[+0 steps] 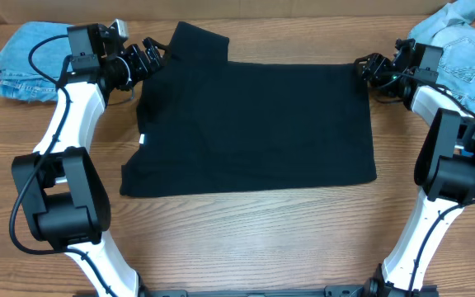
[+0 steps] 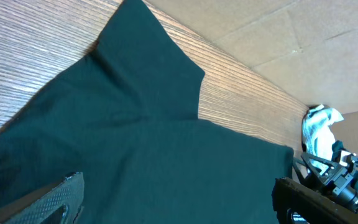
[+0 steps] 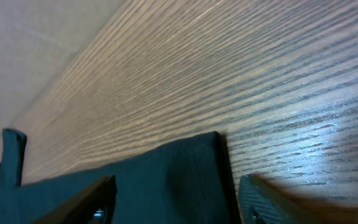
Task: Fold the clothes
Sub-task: 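Release the shirt and move both grippers up to its top corners, then grasp the shirt's top-left and top-right corners with both grippers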
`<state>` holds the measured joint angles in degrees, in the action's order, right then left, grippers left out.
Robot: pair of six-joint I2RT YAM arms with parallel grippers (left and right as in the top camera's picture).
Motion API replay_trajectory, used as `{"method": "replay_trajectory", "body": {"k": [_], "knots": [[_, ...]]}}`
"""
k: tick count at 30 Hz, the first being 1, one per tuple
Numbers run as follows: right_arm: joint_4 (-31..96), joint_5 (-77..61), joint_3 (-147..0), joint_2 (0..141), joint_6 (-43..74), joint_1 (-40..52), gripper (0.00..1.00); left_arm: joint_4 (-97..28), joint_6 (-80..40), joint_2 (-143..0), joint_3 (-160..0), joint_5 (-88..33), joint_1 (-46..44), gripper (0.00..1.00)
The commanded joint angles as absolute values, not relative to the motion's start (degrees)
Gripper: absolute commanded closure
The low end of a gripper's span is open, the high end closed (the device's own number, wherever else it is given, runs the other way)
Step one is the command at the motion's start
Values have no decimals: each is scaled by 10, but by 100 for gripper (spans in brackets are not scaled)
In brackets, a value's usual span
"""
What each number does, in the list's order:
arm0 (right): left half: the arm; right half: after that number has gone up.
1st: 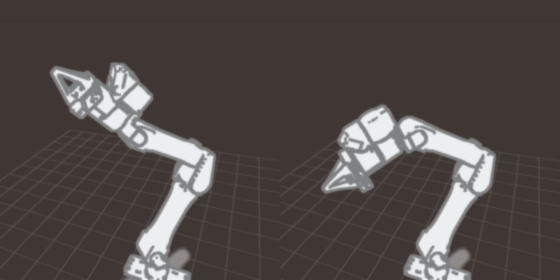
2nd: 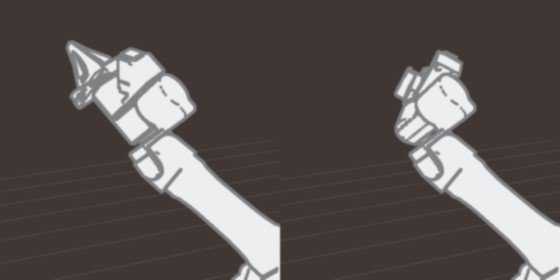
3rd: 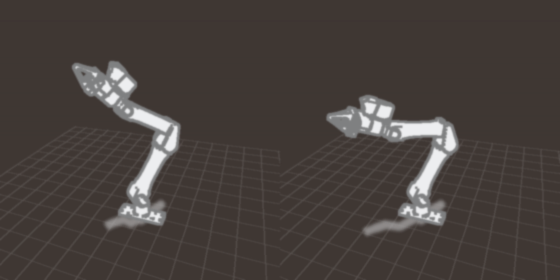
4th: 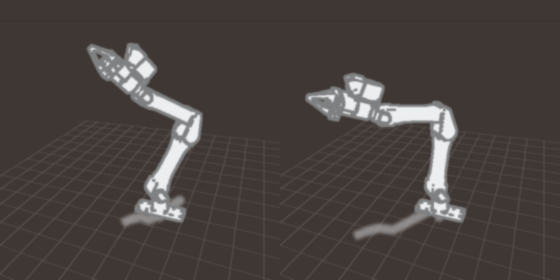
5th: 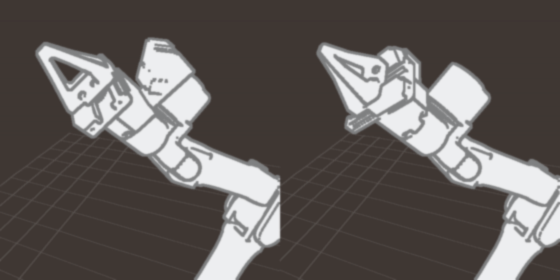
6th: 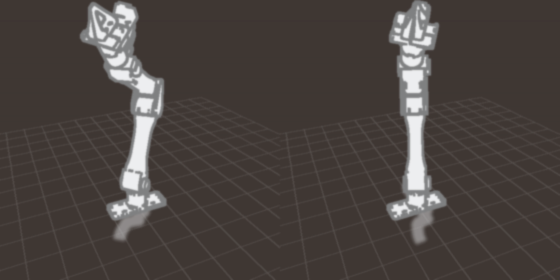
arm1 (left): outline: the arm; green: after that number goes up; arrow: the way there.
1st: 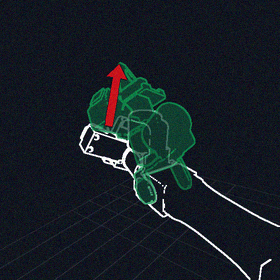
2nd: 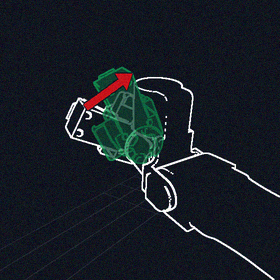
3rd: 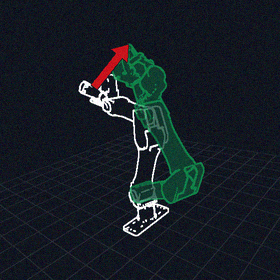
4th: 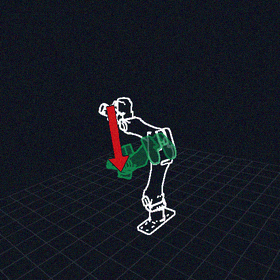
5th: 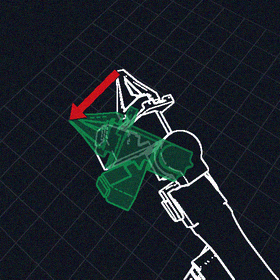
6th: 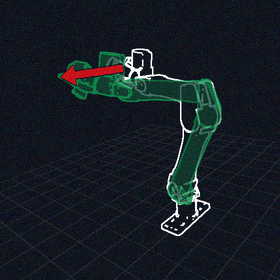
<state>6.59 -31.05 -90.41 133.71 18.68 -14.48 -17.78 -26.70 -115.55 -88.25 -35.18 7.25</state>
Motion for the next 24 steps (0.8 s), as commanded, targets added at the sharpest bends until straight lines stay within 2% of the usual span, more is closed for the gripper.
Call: {"method": "replay_trajectory", "body": {"k": [1, 4, 7, 9, 17, 20, 22, 24], "knots": [[80, -292, -905, 1372, 171, -142, 36, -177, -271, -1164, -900, -358, 74, 0], [83, -291, -905, 1372, 167, -142, 45, -177, -271, -1164, -900, -358, 74, 0], [87, -291, -905, 1372, 163, -142, 48, -177, -270, -1164, -900, -358, 74, 0], [89, -291, -905, 1372, 163, -142, 57, -177, -271, -1164, -900, -358, 74, 0], [104, -291, -905, 1372, 132, -135, 58, -178, -271, -1164, -900, -358, 74, 0], [107, -291, -905, 1372, 132, -135, 72, -177, -271, -1164, -900, -358, 74, 0], [110, -291, -905, 1372, 132, -135, 75, -177, -271, -1164, -900, -358, 74, 0], [112, -291, -905, 1372, 133, -135, 83, -177, -271, -1164, -900, -358, 74, 0]]}}
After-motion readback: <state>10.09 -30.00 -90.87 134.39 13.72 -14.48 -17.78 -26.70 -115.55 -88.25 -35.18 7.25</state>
